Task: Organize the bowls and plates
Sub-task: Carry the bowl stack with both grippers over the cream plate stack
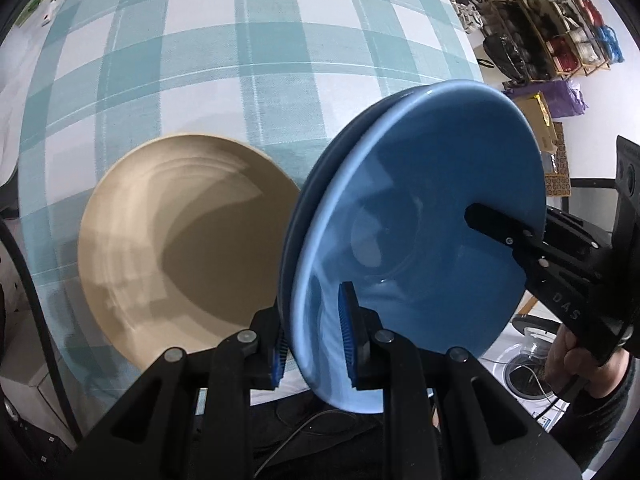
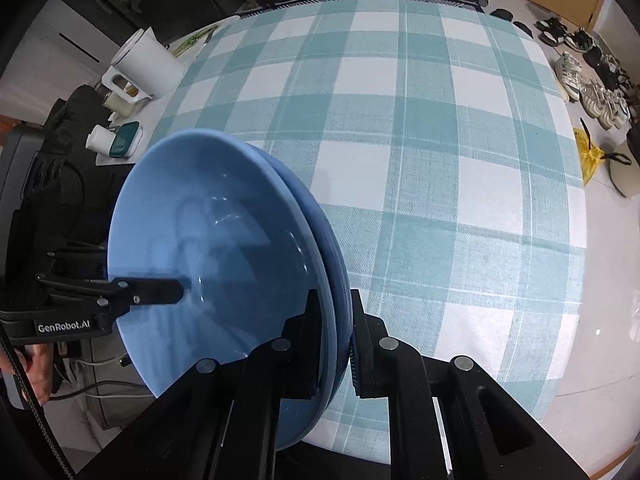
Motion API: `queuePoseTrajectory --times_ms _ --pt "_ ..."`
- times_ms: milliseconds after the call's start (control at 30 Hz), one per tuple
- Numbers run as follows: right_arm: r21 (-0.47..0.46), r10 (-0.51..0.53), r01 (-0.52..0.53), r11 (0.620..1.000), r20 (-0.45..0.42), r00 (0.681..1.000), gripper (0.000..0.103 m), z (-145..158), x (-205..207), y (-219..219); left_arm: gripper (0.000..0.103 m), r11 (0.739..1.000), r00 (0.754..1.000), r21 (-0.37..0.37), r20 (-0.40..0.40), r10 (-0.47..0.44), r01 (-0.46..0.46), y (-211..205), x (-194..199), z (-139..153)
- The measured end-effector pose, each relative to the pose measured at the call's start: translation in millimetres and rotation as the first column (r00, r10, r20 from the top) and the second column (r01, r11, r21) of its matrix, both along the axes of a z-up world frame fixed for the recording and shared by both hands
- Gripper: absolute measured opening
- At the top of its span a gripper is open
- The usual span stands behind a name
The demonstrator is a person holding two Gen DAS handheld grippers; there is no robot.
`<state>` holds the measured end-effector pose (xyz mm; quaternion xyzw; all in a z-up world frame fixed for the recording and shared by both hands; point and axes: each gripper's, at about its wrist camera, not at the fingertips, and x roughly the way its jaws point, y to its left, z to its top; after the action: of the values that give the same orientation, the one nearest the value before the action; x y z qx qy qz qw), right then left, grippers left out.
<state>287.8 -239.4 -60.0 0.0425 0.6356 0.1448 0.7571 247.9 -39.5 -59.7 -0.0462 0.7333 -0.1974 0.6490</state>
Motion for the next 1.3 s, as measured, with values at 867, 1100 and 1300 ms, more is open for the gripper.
queuePoseTrajectory --times_ms 867,1100,1300 --pt "0.016 -0.022 0.021 1.0 0.032 0.999 0.012 23 5 1 0.024 0.997 0.997 -0.053 0.037 0.066 -0.064 12 17 20" --pt "0.041 -0.007 0.006 0.999 0.034 0.999 0.012 24 10 23 0.024 0.995 0.995 -0.035 0.031 0.092 -0.091 31 10 19" --pt "0.054 0.05 -0.051 0.997 0.013 0.999 0.012 15 14 53 0.024 0.988 0.987 -0.017 0.034 0.154 -0.154 61 7 15"
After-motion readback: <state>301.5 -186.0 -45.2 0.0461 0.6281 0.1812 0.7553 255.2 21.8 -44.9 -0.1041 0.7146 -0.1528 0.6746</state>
